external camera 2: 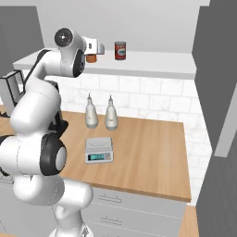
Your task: Pick the jam and place it on the digital scale for weighing, and close the cabinet.
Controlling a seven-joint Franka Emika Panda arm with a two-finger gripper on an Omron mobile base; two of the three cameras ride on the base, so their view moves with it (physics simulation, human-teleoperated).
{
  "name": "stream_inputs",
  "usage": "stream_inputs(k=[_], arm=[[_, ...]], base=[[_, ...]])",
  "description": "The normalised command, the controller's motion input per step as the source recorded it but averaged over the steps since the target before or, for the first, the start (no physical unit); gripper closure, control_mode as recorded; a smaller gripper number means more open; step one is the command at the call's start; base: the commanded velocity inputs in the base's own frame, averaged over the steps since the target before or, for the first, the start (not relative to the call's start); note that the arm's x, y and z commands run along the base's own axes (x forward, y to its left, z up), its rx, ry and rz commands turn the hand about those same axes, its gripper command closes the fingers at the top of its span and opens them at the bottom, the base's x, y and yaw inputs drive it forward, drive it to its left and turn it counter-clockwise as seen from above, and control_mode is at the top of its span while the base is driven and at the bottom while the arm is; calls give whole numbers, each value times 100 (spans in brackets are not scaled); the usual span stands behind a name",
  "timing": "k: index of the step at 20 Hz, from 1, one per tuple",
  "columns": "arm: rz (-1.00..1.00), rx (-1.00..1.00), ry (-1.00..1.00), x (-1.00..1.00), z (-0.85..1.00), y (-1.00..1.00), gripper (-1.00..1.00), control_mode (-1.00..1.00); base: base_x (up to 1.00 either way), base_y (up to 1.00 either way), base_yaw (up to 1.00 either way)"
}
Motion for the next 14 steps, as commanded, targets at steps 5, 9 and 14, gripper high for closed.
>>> stream_inputs(k=[5,9,14], arm=[[0,0,0,29,-7,0,-100,-100],[0,0,0,24,-2,0,-100,-100],[0,0,0,22,-3,0,-100,-100]], base=[[0,0,0],[0,0,0],[0,0,0]])
